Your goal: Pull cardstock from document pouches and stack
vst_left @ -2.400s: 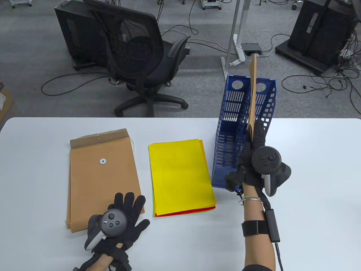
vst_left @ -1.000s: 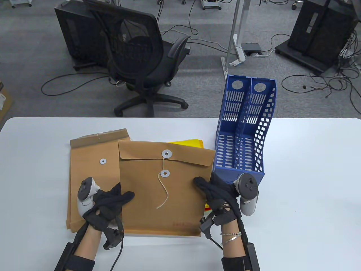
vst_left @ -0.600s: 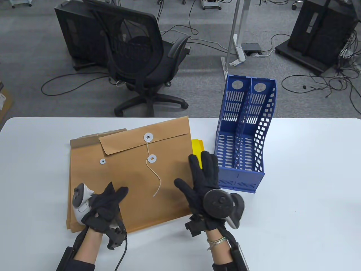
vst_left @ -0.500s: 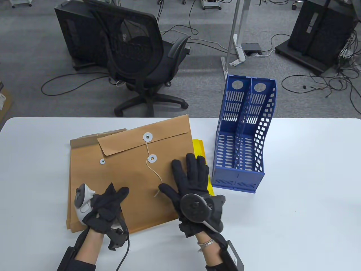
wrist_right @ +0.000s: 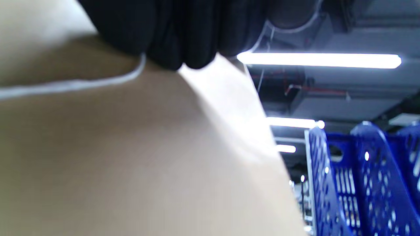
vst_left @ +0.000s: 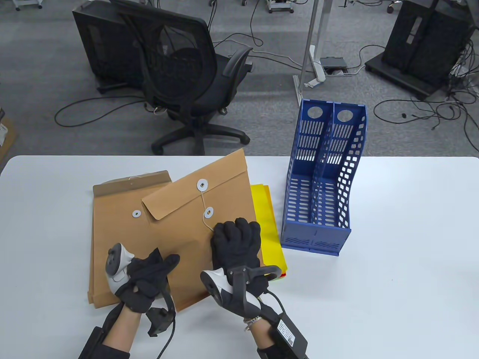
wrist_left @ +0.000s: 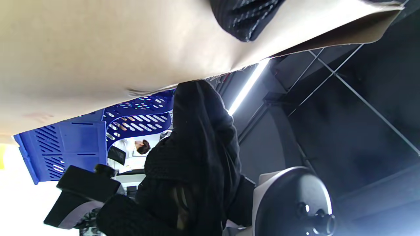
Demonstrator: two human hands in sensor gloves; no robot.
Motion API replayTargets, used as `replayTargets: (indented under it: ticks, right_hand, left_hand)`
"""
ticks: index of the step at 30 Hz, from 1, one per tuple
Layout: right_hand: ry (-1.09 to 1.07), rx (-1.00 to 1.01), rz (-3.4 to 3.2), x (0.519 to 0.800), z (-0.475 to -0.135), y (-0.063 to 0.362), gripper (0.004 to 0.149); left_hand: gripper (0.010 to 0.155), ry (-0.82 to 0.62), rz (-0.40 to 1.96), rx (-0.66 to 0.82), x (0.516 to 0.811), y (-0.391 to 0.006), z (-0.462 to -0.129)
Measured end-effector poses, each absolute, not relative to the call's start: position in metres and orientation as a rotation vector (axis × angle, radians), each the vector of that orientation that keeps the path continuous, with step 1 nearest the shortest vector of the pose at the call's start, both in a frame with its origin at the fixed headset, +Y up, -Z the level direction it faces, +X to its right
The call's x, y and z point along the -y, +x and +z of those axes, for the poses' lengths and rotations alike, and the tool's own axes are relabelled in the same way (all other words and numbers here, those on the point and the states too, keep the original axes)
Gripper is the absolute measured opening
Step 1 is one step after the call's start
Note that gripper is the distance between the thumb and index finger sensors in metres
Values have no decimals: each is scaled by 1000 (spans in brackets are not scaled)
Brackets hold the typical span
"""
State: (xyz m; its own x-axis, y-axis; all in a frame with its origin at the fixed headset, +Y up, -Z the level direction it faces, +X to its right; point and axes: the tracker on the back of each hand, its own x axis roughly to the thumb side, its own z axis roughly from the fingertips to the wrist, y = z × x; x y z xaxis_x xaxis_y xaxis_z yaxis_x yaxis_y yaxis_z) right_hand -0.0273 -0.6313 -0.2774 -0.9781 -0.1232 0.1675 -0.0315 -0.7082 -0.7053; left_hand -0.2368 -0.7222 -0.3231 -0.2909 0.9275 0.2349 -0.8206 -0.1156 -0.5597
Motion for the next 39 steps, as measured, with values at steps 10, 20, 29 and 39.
replayTargets:
  ticks: [10,20,29,39]
  right_hand:
    - [-477,-1154,-3097,608,-275,-19,41]
    - [-137,-1411,-2752,554,-286,11,40]
    - [-197,-1248,-2754,585,-293,38,39]
    - [-735,-931,-2756,647,-268,-36,39]
  left_hand:
    - [47,-169,1695,646,719,-240,-322]
    - [47,-204,1702,686,720,-241,-324]
    - [47,-236,1804,710,723,-252,-327]
    - [47,-155,1888,617,729,-254,-326]
